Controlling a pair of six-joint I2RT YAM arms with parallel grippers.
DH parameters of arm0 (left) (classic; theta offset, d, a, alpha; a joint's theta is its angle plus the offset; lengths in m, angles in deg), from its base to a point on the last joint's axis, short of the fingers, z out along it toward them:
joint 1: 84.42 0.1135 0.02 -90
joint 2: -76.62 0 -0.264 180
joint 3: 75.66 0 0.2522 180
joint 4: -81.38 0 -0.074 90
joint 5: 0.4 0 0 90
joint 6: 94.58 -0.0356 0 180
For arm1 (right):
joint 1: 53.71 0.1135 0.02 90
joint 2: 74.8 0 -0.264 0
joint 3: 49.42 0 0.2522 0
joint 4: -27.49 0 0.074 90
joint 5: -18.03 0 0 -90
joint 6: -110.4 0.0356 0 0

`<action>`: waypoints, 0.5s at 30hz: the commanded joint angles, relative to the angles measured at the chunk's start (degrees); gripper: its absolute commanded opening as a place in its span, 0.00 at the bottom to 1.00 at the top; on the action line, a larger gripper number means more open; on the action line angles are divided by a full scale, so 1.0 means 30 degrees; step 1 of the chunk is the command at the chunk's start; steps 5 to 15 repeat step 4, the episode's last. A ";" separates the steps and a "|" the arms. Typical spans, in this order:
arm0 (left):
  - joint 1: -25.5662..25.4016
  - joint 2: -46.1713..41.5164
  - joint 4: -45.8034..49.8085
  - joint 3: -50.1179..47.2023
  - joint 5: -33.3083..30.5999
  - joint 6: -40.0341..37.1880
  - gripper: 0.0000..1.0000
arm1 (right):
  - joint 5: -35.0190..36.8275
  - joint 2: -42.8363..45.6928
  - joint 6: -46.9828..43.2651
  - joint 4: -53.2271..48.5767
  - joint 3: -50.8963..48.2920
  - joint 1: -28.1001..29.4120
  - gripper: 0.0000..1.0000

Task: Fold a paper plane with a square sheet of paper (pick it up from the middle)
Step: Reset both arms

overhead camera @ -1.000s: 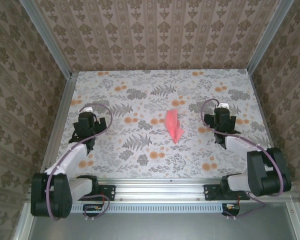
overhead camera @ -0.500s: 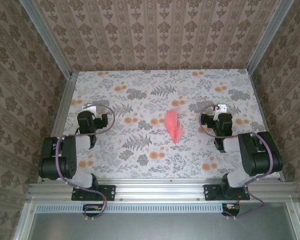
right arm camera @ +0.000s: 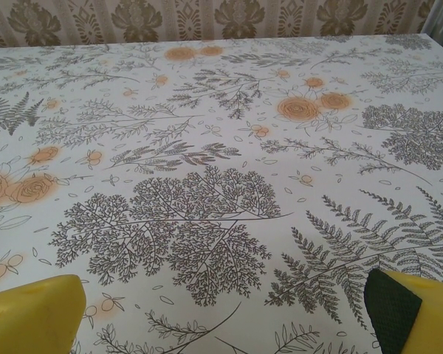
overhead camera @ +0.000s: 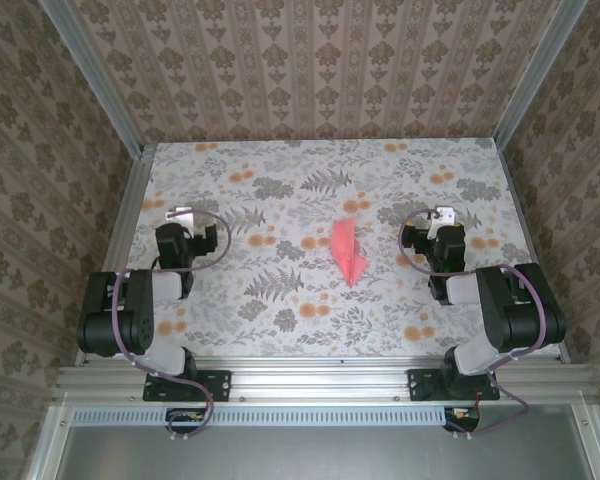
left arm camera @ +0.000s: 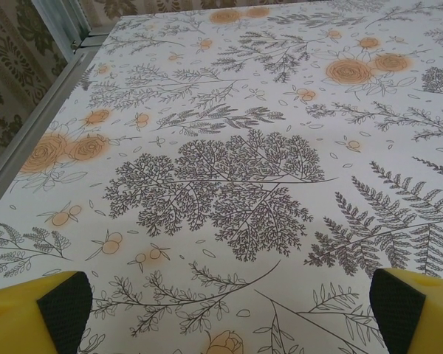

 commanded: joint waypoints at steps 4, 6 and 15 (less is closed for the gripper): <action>-0.0079 -0.0051 -0.0550 -0.0054 0.0379 -0.0446 1.00 | 0.0221 -0.0022 0.0198 0.0686 0.0289 0.0079 1.00; -0.0079 -0.0051 -0.0550 -0.0054 0.0379 -0.0446 1.00 | 0.0221 -0.0022 0.0198 0.0686 0.0289 0.0079 1.00; -0.0079 -0.0051 -0.0550 -0.0054 0.0379 -0.0446 1.00 | 0.0221 -0.0022 0.0198 0.0686 0.0289 0.0079 1.00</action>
